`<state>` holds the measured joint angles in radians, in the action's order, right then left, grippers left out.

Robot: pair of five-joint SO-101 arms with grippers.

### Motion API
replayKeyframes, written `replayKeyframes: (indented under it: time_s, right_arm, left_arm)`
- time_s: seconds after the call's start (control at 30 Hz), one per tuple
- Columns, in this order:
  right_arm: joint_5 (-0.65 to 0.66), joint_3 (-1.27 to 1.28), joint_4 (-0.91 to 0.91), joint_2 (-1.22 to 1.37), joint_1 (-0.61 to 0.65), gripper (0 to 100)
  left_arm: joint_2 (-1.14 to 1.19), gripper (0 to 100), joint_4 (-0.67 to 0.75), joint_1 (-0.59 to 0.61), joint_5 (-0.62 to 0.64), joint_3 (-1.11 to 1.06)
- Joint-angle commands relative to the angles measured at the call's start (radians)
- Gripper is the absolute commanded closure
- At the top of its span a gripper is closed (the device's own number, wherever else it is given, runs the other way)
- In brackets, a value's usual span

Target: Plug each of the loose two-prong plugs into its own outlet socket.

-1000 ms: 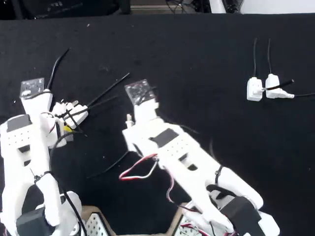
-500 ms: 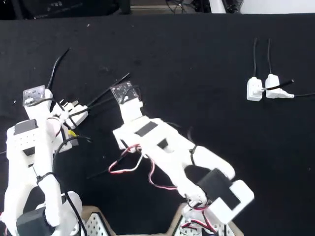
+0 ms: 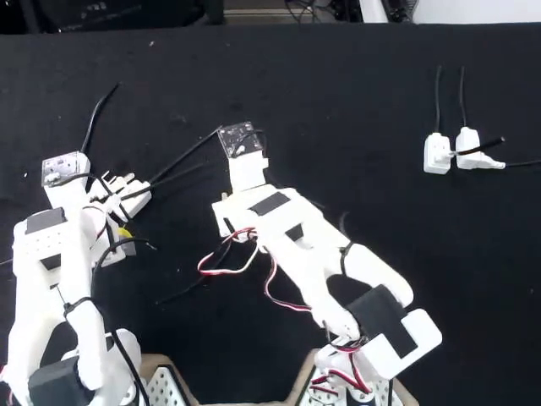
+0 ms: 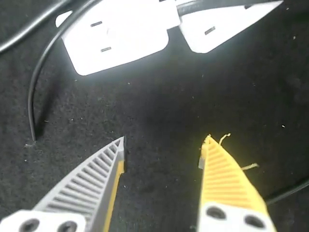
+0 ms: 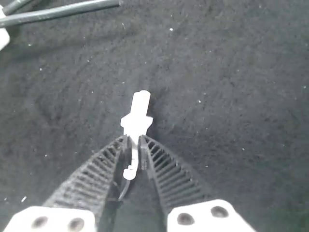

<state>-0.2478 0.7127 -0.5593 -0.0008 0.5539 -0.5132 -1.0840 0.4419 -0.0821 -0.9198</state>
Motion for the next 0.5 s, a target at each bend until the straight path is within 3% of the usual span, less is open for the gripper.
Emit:
replayKeyframes:
  time_s: [0.0, 0.13, 0.33, 0.47]
  right_arm:
    - [-0.002, -0.088, -0.021, 0.001, -0.021, 92.3]
    - [-0.002, -0.105, -0.051, 0.008, 0.009, 82.2]
    - [-0.002, -0.101, -0.012, 0.012, 0.094, 81.8]
    - [-0.002, -0.082, 0.077, 0.067, 0.075, 81.6]
  left_arm:
    - [-0.028, 75, 0.008, -0.012, 0.009, 0.007]
    - [-0.028, 75, 0.008, -0.012, 0.009, 0.007]
    - [-0.028, 75, 0.011, -0.012, 0.008, 0.008]
    - [-0.028, 75, 0.008, -0.012, 0.006, 0.008]
